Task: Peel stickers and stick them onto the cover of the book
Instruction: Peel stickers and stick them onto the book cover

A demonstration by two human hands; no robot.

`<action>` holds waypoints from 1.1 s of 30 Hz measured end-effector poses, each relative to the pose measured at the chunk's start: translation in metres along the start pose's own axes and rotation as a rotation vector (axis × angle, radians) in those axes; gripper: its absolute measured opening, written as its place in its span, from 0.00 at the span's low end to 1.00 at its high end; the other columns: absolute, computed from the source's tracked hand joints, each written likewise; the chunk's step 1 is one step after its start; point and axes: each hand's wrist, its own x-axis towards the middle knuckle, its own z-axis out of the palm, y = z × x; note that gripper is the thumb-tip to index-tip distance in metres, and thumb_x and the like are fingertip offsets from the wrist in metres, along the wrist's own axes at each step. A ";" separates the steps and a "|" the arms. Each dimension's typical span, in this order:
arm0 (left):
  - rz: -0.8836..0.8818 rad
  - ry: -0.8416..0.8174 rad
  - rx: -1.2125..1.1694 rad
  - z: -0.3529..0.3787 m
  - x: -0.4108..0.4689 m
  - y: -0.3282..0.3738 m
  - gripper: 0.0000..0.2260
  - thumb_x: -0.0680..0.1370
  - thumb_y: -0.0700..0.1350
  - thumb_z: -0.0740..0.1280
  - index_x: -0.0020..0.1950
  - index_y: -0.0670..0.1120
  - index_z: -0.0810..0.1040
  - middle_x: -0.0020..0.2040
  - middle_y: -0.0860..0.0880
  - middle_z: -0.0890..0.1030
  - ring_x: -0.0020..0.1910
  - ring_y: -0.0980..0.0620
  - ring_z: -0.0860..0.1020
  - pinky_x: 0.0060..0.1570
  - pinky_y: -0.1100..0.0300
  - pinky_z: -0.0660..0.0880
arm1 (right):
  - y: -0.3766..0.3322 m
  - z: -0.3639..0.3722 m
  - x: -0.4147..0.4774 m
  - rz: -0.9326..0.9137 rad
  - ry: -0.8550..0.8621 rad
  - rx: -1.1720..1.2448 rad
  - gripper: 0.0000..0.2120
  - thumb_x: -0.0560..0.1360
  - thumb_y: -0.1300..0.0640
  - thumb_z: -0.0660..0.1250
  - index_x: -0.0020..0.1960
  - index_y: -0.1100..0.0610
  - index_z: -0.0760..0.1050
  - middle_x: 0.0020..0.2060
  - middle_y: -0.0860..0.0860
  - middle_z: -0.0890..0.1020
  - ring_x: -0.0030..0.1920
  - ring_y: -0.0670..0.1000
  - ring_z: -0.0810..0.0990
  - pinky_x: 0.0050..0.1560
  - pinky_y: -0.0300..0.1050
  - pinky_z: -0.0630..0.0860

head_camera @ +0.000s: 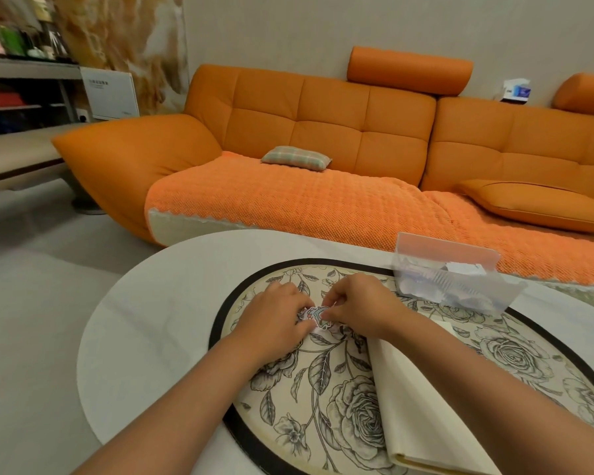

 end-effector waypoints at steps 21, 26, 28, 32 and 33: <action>-0.244 0.048 -0.901 0.000 0.017 0.095 0.04 0.77 0.45 0.73 0.51 0.50 0.81 0.44 0.50 0.85 0.35 0.58 0.82 0.35 0.68 0.74 | 0.056 -0.041 -0.084 0.172 0.116 0.809 0.05 0.75 0.56 0.74 0.47 0.58 0.84 0.40 0.52 0.87 0.27 0.49 0.71 0.24 0.34 0.66; -0.264 -0.069 -0.957 0.010 0.019 0.121 0.02 0.77 0.44 0.72 0.47 0.48 0.80 0.41 0.48 0.82 0.35 0.56 0.81 0.35 0.61 0.72 | 0.080 -0.047 -0.100 0.224 0.144 0.866 0.04 0.75 0.58 0.73 0.46 0.58 0.83 0.41 0.52 0.87 0.27 0.48 0.73 0.27 0.39 0.64; -0.260 -0.097 -0.941 0.013 0.020 0.131 0.03 0.77 0.44 0.72 0.46 0.47 0.80 0.39 0.49 0.78 0.32 0.58 0.79 0.31 0.62 0.70 | 0.087 -0.050 -0.105 0.226 0.147 0.876 0.04 0.76 0.58 0.72 0.46 0.58 0.83 0.41 0.52 0.87 0.27 0.48 0.73 0.27 0.39 0.65; -0.205 -0.120 -0.855 0.017 0.022 0.143 0.02 0.76 0.43 0.72 0.46 0.47 0.80 0.38 0.50 0.78 0.34 0.56 0.77 0.27 0.69 0.68 | 0.096 -0.055 -0.110 0.219 0.200 0.902 0.04 0.76 0.59 0.72 0.47 0.59 0.84 0.39 0.52 0.87 0.27 0.48 0.72 0.25 0.36 0.66; -0.190 -0.119 -0.847 0.018 0.021 0.145 0.02 0.77 0.43 0.72 0.46 0.47 0.80 0.38 0.50 0.79 0.35 0.55 0.77 0.28 0.69 0.68 | 0.098 -0.055 -0.111 0.213 0.210 0.906 0.03 0.76 0.60 0.72 0.46 0.60 0.84 0.39 0.53 0.87 0.27 0.48 0.72 0.24 0.35 0.66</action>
